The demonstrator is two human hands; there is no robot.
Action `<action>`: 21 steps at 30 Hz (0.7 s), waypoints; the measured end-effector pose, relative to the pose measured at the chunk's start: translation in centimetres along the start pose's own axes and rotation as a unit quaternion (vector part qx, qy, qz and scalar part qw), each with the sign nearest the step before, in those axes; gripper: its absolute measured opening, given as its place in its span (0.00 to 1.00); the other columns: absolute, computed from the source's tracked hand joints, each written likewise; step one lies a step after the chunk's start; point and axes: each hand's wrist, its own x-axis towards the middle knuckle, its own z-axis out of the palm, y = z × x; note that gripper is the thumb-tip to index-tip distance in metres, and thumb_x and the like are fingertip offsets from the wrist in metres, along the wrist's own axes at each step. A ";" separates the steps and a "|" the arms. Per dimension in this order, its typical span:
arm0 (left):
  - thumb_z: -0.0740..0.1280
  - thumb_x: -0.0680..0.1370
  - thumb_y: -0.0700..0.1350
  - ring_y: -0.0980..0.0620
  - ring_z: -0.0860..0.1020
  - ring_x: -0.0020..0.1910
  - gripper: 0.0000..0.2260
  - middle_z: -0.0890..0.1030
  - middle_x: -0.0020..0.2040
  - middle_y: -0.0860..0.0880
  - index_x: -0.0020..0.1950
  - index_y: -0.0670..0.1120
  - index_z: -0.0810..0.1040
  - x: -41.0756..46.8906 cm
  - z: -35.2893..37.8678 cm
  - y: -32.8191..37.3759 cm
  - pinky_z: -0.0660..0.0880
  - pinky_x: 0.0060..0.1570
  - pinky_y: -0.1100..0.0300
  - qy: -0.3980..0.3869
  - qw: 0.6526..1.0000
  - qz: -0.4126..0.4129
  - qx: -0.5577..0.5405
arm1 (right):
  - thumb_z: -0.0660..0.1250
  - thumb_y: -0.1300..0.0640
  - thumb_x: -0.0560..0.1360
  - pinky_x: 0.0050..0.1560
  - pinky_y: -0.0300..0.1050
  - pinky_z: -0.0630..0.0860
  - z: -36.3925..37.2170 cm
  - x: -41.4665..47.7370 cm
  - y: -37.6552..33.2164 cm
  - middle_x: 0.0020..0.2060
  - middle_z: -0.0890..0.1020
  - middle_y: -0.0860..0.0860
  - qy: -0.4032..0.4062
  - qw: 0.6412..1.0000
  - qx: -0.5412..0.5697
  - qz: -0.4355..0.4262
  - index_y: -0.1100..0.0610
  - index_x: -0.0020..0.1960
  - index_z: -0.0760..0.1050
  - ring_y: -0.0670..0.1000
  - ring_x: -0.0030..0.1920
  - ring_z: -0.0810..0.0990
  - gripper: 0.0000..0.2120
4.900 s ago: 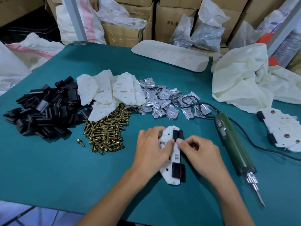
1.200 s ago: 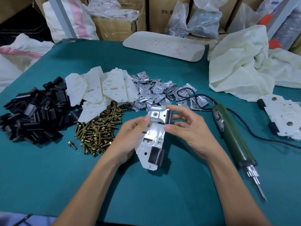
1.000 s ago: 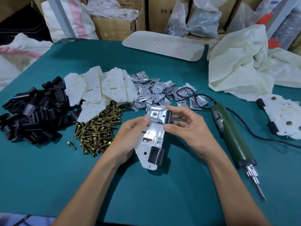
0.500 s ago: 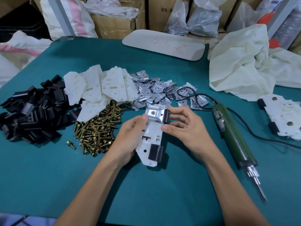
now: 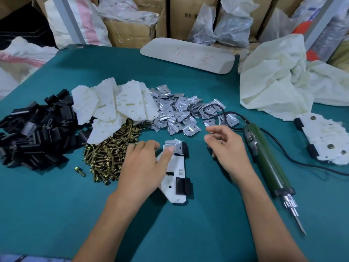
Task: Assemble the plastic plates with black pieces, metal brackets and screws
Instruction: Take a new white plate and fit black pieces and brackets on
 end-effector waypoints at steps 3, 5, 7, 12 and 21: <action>0.63 0.79 0.64 0.53 0.68 0.55 0.22 0.79 0.53 0.54 0.65 0.51 0.75 1.6 -0.4 1.5 0.65 0.55 0.57 0.049 0.997 0.049 -0.036 | 0.71 0.54 0.76 0.34 0.37 0.76 -0.2 0.2 0.2 0.44 0.84 0.48 0.010 1.000 0.003 0.010 0.42 0.51 0.82 0.46 0.38 0.80 0.07; 0.66 0.78 0.60 0.50 0.70 0.57 0.21 0.80 0.52 0.54 0.67 0.50 0.72 3.5 0.5 3.5 0.66 0.55 0.56 0.034 0.995 0.082 -0.052 | 0.71 0.55 0.76 0.34 0.38 0.76 -0.1 0.2 0.2 0.42 0.84 0.48 0.011 1.000 0.010 0.014 0.43 0.50 0.82 0.46 0.38 0.79 0.07; 0.68 0.78 0.56 0.45 0.70 0.60 0.23 0.81 0.54 0.50 0.70 0.48 0.69 5.3 1.9 5.3 0.66 0.58 0.54 0.012 0.994 0.111 -0.011 | 0.70 0.54 0.74 0.34 0.39 0.76 0.0 0.2 0.1 0.39 0.83 0.47 0.011 1.000 0.020 0.014 0.43 0.49 0.82 0.46 0.37 0.79 0.07; 0.70 0.77 0.53 0.41 0.72 0.59 0.22 0.80 0.57 0.45 0.64 0.45 0.67 7.9 4.5 6.4 0.65 0.55 0.51 0.003 0.981 0.121 0.150 | 0.69 0.52 0.72 0.36 0.45 0.76 0.1 0.3 0.3 0.35 0.82 0.46 0.002 1.000 0.017 0.024 0.41 0.48 0.81 0.47 0.34 0.79 0.08; 0.74 0.70 0.54 0.56 0.76 0.51 0.33 0.80 0.50 0.59 0.71 0.54 0.65 5.7 -0.7 4.6 0.73 0.46 0.57 -0.053 0.991 0.116 -0.027 | 0.69 0.53 0.74 0.34 0.45 0.78 -0.7 -1.0 -0.4 0.34 0.82 0.49 -0.021 0.999 0.010 0.032 0.47 0.50 0.81 0.50 0.31 0.80 0.06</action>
